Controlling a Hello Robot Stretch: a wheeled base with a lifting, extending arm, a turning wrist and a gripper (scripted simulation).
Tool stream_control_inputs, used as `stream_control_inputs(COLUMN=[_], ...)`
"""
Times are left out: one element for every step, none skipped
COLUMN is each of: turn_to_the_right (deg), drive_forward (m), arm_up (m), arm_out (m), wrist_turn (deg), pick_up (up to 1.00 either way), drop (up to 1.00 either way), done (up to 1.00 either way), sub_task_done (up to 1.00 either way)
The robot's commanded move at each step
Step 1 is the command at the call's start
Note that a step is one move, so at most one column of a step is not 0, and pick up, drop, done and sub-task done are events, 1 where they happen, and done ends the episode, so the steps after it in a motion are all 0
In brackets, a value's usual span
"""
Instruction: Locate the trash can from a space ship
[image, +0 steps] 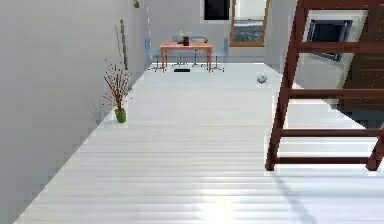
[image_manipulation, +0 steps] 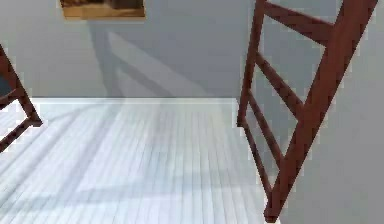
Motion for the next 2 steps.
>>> stream_control_inputs(turn_to_the_right=[45.0, 24.0], drive_forward=[0.00, 0.00], arm_up=[0.00, 0.00], arm_out=[0.00, 0.00], wrist_turn=[0.0, 0.0], pick_up=[0.00, 0.00], drop=[0.00, 0.00], done=[0.00, 0.00], sub_task_done=[0.00, 0.00])
